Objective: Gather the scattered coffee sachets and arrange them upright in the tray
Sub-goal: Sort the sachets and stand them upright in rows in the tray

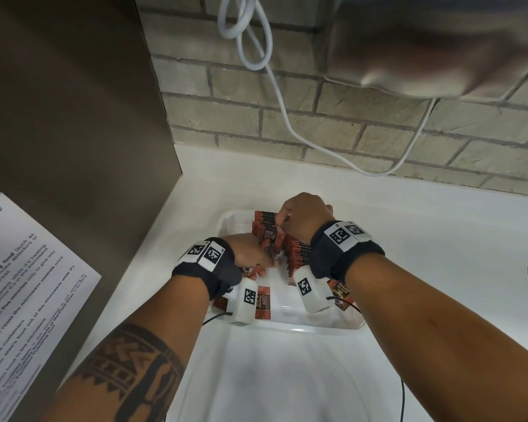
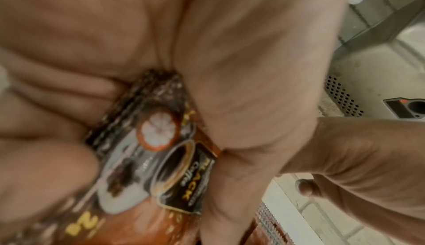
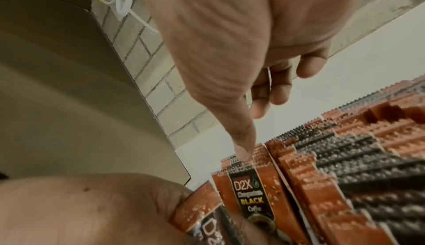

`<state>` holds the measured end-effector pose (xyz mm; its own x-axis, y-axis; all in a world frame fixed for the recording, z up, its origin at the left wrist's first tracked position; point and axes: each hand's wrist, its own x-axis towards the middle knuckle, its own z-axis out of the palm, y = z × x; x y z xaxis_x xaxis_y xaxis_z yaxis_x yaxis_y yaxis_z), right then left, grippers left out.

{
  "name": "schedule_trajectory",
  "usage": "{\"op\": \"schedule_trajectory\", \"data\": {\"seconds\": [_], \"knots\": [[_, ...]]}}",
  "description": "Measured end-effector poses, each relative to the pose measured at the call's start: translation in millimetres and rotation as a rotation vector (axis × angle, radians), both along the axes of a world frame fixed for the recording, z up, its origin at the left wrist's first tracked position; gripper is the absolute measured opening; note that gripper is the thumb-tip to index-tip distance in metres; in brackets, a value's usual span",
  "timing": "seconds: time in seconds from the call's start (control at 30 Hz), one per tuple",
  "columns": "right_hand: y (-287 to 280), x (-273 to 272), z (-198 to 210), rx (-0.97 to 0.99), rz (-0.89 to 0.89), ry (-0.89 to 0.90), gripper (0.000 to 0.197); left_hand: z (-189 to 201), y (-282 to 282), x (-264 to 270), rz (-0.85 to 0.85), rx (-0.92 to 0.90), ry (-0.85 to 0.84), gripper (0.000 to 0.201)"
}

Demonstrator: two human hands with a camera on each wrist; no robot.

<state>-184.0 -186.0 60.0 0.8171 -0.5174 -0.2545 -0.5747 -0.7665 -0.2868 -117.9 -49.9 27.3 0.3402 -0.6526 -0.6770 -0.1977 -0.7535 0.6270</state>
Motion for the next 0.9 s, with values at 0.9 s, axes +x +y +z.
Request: {"op": "schedule_trajectory", "data": {"seconds": [0.9], "knots": [[9.2,-28.6,50.4,0.551,0.038,-0.514,0.004,28.4,46.5,1.4,0.273,-0.591,0.335,0.031]]}}
